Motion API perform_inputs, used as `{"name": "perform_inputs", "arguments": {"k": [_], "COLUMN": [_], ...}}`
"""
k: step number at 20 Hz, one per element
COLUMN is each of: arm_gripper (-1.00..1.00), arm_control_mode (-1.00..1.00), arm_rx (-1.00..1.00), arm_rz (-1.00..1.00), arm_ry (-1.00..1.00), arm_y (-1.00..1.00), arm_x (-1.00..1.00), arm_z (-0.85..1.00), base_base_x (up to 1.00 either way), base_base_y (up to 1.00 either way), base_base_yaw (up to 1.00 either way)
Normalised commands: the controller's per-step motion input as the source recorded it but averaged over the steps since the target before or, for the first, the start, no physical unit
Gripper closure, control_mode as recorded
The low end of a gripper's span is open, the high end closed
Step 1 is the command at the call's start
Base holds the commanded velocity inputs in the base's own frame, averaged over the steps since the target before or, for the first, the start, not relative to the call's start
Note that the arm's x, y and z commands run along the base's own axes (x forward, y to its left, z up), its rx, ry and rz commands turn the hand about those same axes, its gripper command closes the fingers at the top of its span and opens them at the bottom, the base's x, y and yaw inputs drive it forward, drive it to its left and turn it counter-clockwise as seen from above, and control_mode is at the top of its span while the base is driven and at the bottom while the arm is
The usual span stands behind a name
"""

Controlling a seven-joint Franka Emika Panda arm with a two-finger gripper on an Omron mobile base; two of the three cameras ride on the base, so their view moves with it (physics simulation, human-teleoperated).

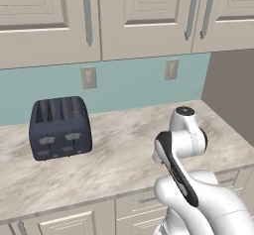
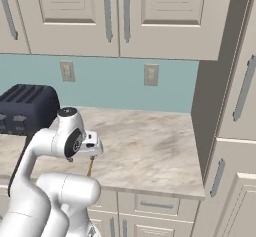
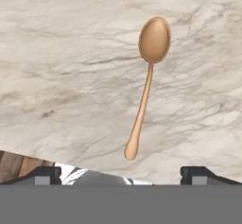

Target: Take the fork and place it on the left side of the plate. Then take the spoon and place it on the right side of the plate. Make sure they're directly next to the plate.

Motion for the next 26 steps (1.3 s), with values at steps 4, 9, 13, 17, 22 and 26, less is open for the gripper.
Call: {"name": "perform_inputs", "arguments": {"k": [4,9,13,17,22,26], "arm_gripper": [-1.0,-1.0,-1.0,-1.0,-1.0,-1.0], "arm_control_mode": [-1.0,-1.0,-1.0,-1.0,-1.0,-1.0], "arm_rx": [0.0,0.0,0.0,0.0,0.0,0.0], "arm_rz": [0.01,0.0,0.0,-0.01,-0.04,-0.07], "arm_ry": [0.08,0.07,0.05,0.03,0.0,0.0], "arm_y": [-0.22,-0.2,-0.05,0.0,0.02,0.0], "arm_x": [0.38,0.48,0.35,0.12,0.0,0.0], "arm_z": [-0.51,-0.44,-0.47,-0.56,-0.43,-0.32], "base_base_x": [0.0,0.0,0.0,0.0,0.0,0.0], "base_base_y": [0.0,0.0,0.0,0.0,0.0,0.0], "base_base_yaw": [0.0,0.0,0.0,0.0,0.0,0.0]}}
